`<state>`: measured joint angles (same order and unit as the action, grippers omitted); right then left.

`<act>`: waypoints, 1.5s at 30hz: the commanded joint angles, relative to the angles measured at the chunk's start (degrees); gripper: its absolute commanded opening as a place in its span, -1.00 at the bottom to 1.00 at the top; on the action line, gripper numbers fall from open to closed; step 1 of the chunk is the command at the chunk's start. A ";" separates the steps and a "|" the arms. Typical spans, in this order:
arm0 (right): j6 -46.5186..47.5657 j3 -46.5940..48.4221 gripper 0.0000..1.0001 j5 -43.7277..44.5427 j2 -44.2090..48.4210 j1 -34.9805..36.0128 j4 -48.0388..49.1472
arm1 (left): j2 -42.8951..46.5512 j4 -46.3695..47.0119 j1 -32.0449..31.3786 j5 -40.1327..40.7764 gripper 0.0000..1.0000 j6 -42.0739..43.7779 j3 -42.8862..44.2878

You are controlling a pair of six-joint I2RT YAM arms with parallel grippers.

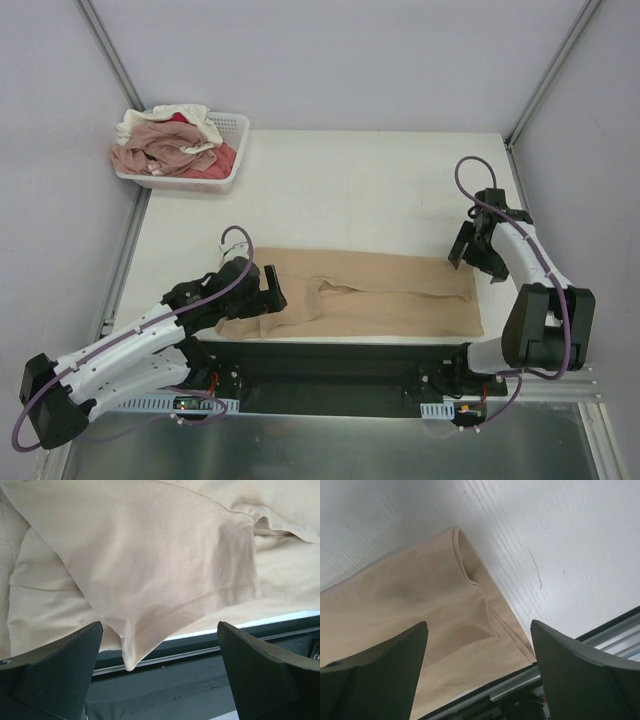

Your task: Fold and stack the t-shirts

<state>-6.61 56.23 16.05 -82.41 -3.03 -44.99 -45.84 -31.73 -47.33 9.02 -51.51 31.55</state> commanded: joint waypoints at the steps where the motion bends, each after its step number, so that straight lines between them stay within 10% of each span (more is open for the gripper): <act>1: 0.36 1.16 0.88 -2.76 8.31 -0.22 -1.86 | 1.47 -0.79 -0.57 0.56 0.99 2.90 3.25; 12: 3.27 0.91 0.93 -33.87 10.35 1.61 4.56 | -19.27 4.47 3.46 -2.50 0.99 2.20 11.96; 25: 0.72 0.02 0.93 -31.26 -6.70 11.20 9.31 | -48.00 16.52 19.54 -16.13 0.99 7.64 18.00; 35: 1.08 -8.58 0.93 -33.01 -4.52 18.83 9.83 | -86.84 13.01 24.48 -32.55 0.99 13.10 71.09; 40: -2.87 -11.49 0.93 -37.05 -3.28 33.24 11.59 | -105.92 10.46 24.13 -40.12 0.99 4.68 102.05; 45: -4.37 -5.70 0.93 -38.99 -4.95 44.41 12.82 | -115.17 18.42 23.34 -40.48 0.98 -6.22 114.18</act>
<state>-8.10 47.22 -19.07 -86.13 35.77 -30.92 -155.70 -18.37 -23.35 -31.42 -49.89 141.08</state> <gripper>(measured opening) 0.966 0.993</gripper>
